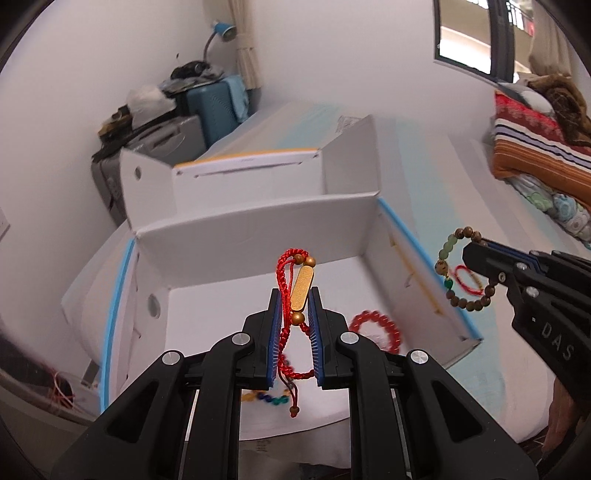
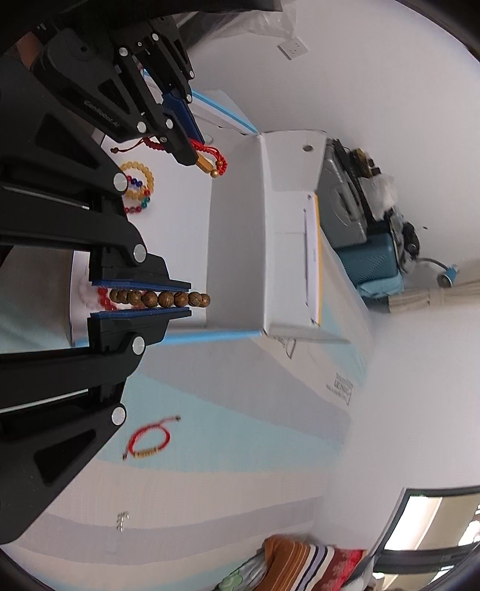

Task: Organize jewelry
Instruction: 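Open both tools to drop the red string and wooden bracelets into the box, then move both tools back over the last red bracelet and pearl strand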

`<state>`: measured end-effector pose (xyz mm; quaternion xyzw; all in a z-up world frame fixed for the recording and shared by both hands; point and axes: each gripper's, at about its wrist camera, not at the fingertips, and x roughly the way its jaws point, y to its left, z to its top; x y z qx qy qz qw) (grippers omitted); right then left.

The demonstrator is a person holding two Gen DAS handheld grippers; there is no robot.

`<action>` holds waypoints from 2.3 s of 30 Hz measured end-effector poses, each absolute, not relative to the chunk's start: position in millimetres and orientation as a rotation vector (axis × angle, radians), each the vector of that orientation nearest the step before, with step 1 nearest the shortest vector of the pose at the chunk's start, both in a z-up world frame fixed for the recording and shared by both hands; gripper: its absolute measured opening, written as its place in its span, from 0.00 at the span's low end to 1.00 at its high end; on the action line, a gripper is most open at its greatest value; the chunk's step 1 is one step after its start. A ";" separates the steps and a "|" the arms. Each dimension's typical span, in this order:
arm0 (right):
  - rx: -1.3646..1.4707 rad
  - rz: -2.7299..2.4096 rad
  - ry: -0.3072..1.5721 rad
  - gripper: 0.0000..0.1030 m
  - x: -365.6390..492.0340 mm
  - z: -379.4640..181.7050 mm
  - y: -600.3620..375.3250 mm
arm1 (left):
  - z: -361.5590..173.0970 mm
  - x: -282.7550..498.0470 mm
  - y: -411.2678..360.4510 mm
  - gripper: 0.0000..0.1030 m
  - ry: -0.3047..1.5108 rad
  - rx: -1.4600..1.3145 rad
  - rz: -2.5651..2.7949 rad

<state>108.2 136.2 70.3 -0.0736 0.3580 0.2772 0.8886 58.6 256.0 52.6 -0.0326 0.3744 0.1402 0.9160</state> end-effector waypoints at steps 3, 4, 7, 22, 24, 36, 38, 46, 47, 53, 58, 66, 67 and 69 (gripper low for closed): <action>-0.170 0.586 0.762 0.07 106.3 60.7 149.8 | 45.5 58.1 266.3 0.13 0.783 -0.083 0.299; -0.176 0.589 0.770 0.07 105.8 56.9 154.4 | 43.1 57.5 269.0 0.13 0.788 -0.087 0.304; -0.188 0.587 0.787 0.07 105.6 47.2 161.8 | 37.1 55.0 278.0 0.13 0.795 -0.104 0.316; -0.226 0.571 0.867 0.07 115.9 1.8 178.1 | 2.1 59.6 299.3 0.13 0.851 -0.145 0.329; -0.225 0.568 0.872 0.07 117.6 -0.1 181.9 | 0.9 60.3 299.2 0.14 0.855 -0.143 0.331; -0.184 0.535 0.811 0.63 119.8 16.6 162.9 | 9.9 58.6 289.1 0.59 0.819 -0.131 0.339; -0.173 0.524 0.792 0.71 120.0 22.4 156.0 | 13.1 57.7 285.8 0.67 0.809 -0.131 0.338; -0.167 0.459 0.722 0.84 120.0 43.5 121.0 | 28.3 60.4 261.9 0.87 0.777 -0.114 0.323; -0.163 0.452 0.715 0.85 120.3 45.5 116.6 | 30.4 60.9 257.7 0.89 0.769 -0.110 0.327; -0.139 0.396 0.667 0.93 123.0 58.1 78.1 | 39.1 64.5 234.0 0.94 0.751 -0.116 0.296; -0.140 0.353 0.669 0.93 127.5 62.1 41.6 | 43.2 72.3 208.1 0.94 0.747 -0.099 0.255; -0.105 0.295 0.685 0.93 134.9 60.0 -17.0 | 42.4 89.8 158.3 0.94 0.748 -0.077 0.175; -0.102 0.291 0.693 0.93 136.8 59.0 -24.4 | 42.3 92.9 150.3 0.94 0.749 -0.069 0.165; -0.097 0.278 0.703 0.93 139.4 57.2 -36.0 | 42.9 97.9 138.0 0.94 0.751 -0.063 0.149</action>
